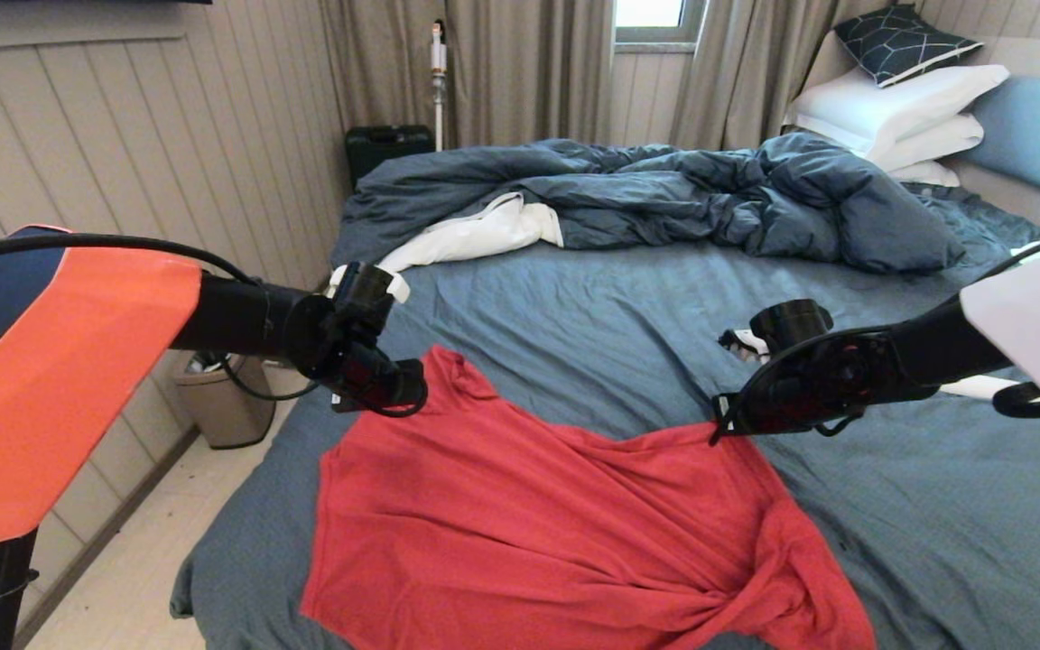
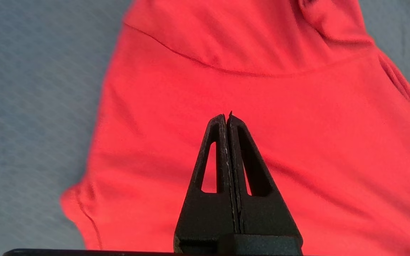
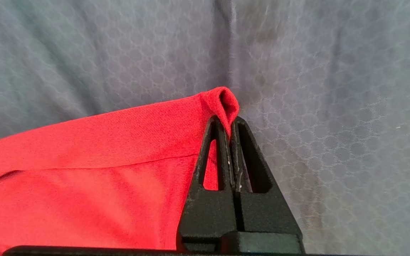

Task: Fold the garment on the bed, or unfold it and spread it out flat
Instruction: Unford the red T-shirt

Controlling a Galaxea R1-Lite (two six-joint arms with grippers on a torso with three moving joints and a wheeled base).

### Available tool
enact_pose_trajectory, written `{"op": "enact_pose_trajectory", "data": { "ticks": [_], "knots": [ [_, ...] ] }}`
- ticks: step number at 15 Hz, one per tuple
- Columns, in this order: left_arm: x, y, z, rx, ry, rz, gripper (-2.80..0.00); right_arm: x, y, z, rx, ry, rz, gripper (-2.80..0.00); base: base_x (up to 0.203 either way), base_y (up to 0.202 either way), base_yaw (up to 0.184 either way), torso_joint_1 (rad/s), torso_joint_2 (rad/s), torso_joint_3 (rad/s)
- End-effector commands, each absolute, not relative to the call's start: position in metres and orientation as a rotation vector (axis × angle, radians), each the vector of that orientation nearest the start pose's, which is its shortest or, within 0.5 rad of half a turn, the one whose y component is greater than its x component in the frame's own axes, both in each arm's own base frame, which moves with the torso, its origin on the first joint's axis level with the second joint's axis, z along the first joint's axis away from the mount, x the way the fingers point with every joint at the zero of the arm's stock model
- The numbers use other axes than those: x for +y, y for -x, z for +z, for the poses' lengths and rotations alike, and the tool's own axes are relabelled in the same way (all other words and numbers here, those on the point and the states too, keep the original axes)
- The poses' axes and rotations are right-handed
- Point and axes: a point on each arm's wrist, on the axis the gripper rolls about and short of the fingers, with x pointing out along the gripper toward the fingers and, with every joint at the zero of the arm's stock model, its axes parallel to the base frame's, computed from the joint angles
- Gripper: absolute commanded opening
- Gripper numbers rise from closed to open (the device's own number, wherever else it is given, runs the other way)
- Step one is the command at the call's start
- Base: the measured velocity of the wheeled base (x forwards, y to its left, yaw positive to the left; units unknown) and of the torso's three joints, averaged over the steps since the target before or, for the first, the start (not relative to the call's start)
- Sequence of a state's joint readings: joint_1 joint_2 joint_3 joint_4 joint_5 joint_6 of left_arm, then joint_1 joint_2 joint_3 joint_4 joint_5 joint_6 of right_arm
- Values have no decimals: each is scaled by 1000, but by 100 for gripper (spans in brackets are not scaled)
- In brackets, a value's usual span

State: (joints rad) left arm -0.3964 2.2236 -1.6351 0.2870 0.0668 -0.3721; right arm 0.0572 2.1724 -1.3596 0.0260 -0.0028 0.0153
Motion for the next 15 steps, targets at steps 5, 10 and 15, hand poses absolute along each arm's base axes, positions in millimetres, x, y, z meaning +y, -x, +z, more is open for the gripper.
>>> {"op": "enact_pose_trajectory", "data": {
  "ticks": [5,10,15],
  "knots": [
    [-140,-428,101,903,133,-86,0,22,-407,111,805,7,44,-280,0,0,0,0,0,0],
    [-134,-440,96,818,134,-85,0,23,-406,110,809,8,45,-280,0,0,0,0,0,0],
    [-132,-445,87,814,123,-91,0,24,-407,111,805,8,47,-280,0,0,0,0,0,0]
  ]
}}
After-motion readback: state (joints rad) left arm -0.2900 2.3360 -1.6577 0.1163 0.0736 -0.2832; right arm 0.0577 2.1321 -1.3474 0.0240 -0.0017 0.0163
